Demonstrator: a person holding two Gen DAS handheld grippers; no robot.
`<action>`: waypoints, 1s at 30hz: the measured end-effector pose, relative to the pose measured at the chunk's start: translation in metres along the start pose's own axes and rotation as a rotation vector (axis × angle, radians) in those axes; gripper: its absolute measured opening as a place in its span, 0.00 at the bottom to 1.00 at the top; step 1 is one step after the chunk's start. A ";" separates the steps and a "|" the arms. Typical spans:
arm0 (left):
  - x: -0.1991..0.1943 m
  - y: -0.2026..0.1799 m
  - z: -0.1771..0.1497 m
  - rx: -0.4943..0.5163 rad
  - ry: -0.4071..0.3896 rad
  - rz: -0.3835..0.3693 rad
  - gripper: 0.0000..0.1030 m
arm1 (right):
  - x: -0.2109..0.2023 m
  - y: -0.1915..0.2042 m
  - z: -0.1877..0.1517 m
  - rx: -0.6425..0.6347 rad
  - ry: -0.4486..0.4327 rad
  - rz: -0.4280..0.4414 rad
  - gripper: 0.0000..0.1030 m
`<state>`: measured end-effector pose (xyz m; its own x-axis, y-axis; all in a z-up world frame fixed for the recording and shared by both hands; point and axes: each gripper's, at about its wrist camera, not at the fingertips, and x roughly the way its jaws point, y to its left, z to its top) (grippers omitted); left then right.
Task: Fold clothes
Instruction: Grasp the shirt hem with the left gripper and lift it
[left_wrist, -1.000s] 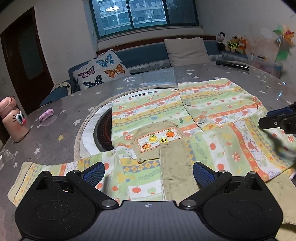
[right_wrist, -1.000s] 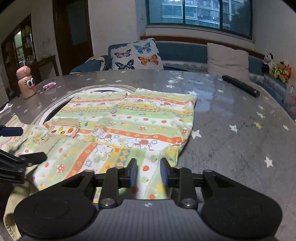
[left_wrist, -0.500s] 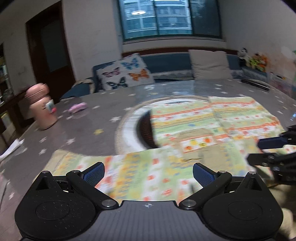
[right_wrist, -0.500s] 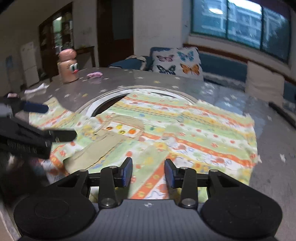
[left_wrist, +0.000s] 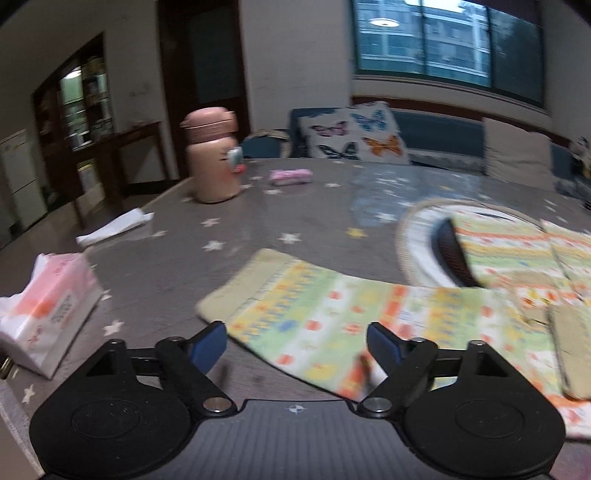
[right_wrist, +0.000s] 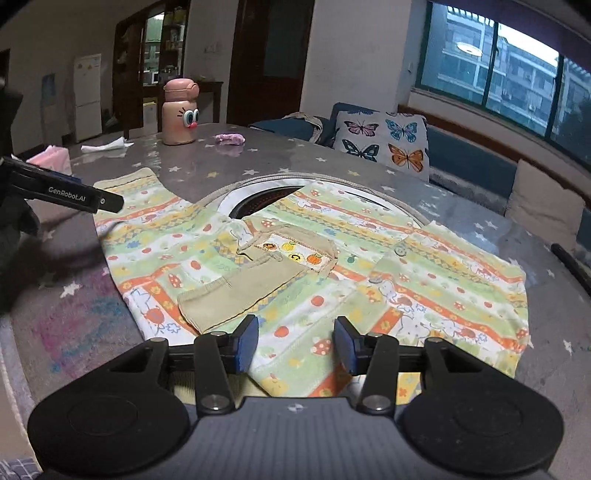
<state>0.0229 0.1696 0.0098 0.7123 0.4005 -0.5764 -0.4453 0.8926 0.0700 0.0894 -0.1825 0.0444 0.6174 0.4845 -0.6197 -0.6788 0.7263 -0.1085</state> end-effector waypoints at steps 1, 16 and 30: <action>0.003 0.005 0.001 -0.013 0.001 0.015 0.76 | -0.001 0.000 0.000 0.001 0.001 -0.001 0.46; 0.036 0.047 0.007 -0.177 0.036 0.066 0.38 | -0.014 -0.005 -0.003 0.058 -0.013 0.001 0.46; -0.018 0.003 0.026 -0.119 -0.071 -0.132 0.08 | -0.037 -0.017 -0.008 0.126 -0.053 -0.026 0.46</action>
<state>0.0231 0.1706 0.0414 0.8035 0.2990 -0.5148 -0.4035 0.9093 -0.1018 0.0748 -0.2166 0.0633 0.6565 0.4875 -0.5756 -0.6092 0.7927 -0.0235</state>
